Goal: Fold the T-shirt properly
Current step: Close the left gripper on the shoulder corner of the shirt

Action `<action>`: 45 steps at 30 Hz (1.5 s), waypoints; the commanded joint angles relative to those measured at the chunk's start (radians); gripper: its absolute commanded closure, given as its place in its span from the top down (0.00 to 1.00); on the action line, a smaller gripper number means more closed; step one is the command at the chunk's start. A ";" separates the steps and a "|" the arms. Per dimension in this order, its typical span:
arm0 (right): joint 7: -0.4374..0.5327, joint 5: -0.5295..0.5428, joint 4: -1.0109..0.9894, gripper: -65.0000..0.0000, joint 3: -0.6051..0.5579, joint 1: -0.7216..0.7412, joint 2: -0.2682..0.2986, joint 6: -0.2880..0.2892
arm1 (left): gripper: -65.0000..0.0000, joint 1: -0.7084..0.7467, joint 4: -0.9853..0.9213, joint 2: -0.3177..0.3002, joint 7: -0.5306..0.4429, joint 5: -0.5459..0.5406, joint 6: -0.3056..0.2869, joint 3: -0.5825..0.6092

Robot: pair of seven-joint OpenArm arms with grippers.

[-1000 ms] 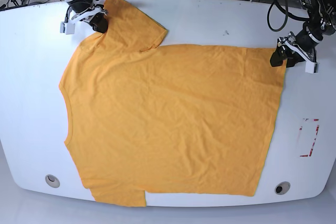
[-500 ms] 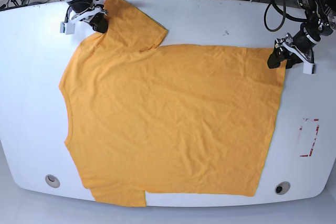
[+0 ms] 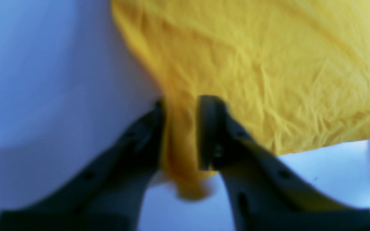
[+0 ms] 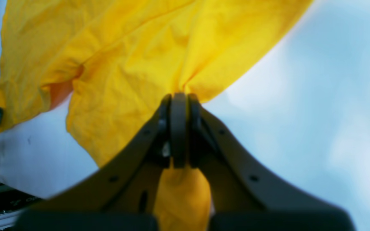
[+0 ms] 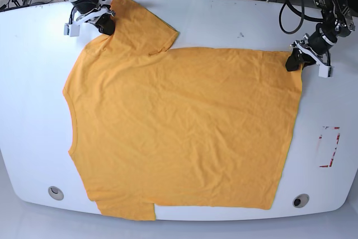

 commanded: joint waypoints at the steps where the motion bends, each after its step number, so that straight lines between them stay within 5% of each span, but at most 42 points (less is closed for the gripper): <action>1: -0.014 -0.006 0.010 0.00 0.003 -0.010 0.009 -0.004 | 0.04 0.016 -0.010 0.002 0.092 0.083 0.024 0.010; 31: -0.004 -0.003 0.068 0.00 0.010 -0.024 0.011 -0.002 | 0.00 0.081 0.147 0.019 0.092 0.095 0.024 -0.015; 45: 0.001 -0.005 0.187 0.00 0.020 -0.154 0.011 -0.006 | 0.01 0.199 0.294 0.031 0.073 0.112 0.024 -0.024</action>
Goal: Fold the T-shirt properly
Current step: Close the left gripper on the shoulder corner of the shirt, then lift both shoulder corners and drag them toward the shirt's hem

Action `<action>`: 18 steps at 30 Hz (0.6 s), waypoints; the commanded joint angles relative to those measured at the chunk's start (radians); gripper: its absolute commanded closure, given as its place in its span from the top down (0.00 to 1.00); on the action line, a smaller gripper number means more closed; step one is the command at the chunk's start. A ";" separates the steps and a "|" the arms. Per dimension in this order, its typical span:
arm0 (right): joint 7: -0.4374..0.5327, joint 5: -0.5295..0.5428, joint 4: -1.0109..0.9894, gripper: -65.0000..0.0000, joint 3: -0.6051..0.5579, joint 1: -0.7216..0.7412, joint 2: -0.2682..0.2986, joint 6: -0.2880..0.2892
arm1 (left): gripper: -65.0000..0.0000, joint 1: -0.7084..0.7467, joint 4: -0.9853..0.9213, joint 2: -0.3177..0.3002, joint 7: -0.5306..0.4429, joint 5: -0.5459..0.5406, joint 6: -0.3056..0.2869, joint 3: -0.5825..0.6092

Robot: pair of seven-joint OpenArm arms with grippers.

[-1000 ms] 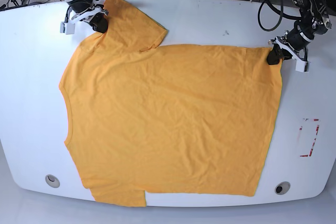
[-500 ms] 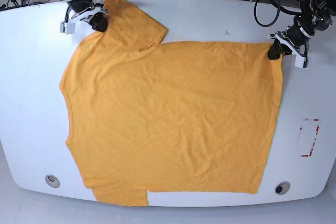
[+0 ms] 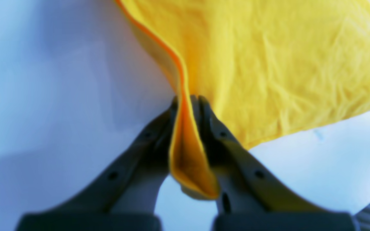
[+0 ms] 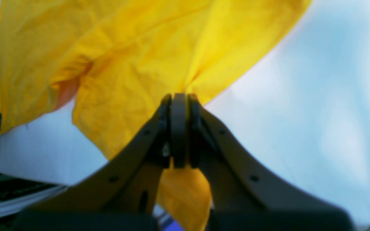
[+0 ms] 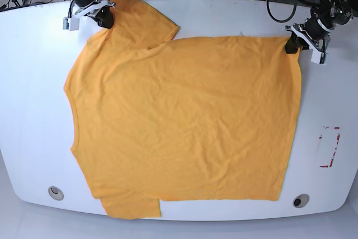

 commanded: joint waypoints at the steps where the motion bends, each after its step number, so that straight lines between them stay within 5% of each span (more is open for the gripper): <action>1: 0.017 0.011 0.042 0.00 0.014 -0.056 0.010 0.012 | 0.01 0.035 0.040 -0.007 0.020 0.015 -0.003 -0.013; 18: 0.010 0.006 0.102 0.00 0.031 -0.144 0.007 0.001 | 0.00 0.096 0.146 0.013 0.050 -0.002 -0.003 -0.048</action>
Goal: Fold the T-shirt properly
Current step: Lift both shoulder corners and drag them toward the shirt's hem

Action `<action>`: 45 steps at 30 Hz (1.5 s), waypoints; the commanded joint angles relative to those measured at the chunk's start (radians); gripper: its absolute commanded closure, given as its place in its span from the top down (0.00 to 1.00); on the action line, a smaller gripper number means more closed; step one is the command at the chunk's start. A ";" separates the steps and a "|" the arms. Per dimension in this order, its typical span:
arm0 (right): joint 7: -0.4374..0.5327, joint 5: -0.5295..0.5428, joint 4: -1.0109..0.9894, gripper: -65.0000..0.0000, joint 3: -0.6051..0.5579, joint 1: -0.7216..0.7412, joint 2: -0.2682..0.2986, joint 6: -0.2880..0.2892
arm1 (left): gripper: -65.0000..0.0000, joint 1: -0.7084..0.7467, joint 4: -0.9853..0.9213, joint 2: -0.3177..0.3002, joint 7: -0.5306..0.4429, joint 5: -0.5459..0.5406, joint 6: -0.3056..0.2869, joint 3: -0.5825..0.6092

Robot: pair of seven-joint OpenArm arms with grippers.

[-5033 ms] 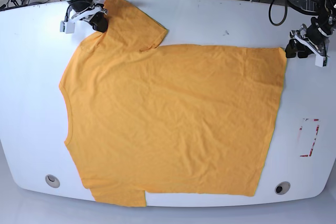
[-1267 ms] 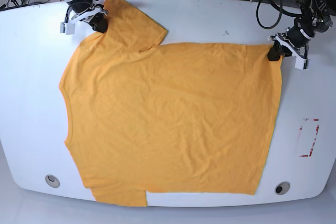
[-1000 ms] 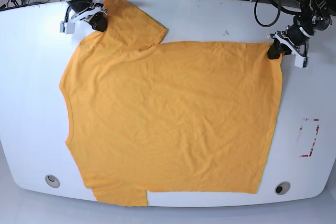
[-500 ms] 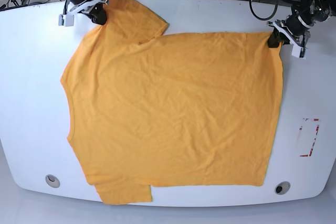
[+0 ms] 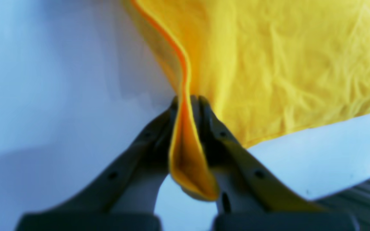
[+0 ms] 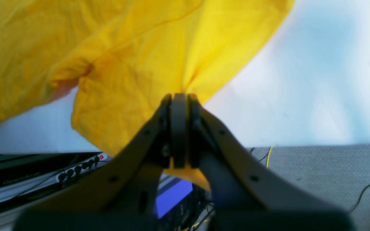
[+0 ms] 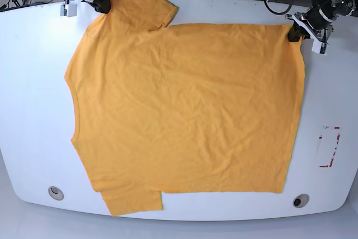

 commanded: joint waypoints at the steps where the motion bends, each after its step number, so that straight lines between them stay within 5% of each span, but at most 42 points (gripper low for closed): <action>1: 0.010 0.017 0.027 0.00 0.005 -0.012 0.009 0.008 | 0.00 0.017 0.052 -0.004 -0.002 -0.015 -0.003 -0.009; 24: -0.005 0.115 0.149 0.00 0.055 -0.081 0.028 0.010 | 0.00 0.099 0.187 -0.003 0.019 0.005 -0.003 -0.037; 45: -0.039 0.088 0.144 0.01 0.067 0.165 0.016 0.004 | 0.01 -0.175 0.161 -0.027 0.183 -0.003 -0.003 -0.089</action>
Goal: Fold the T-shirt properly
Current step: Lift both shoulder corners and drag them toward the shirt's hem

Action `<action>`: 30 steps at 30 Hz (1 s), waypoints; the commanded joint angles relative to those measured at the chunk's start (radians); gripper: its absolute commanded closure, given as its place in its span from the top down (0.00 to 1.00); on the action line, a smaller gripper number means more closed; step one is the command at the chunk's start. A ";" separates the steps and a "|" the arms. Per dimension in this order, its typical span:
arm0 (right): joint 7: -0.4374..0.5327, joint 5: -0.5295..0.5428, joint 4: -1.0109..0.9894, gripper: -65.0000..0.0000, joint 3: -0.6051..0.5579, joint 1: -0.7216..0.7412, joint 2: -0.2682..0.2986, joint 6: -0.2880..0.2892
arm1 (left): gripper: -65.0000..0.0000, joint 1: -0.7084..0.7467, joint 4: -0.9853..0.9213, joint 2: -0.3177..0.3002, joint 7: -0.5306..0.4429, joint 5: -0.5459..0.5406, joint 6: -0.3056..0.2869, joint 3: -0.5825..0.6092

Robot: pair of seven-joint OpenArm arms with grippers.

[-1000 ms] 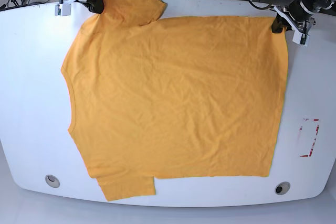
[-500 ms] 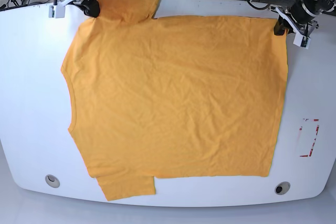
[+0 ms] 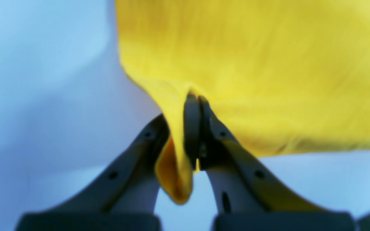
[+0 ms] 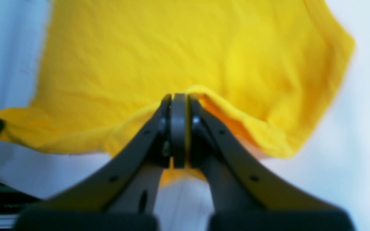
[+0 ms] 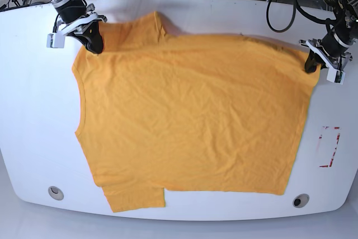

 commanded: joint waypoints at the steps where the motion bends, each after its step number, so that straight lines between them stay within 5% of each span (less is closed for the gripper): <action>1: 0.005 0.008 0.009 0.01 0.003 -0.001 0.008 0.006 | 0.01 -0.006 0.012 -0.009 0.007 -0.004 -0.005 0.002; 30: -0.042 0.088 -0.064 0.00 0.005 0.241 0.060 -0.004 | 0.01 -0.149 -0.011 -0.008 0.015 -0.001 -0.005 0.044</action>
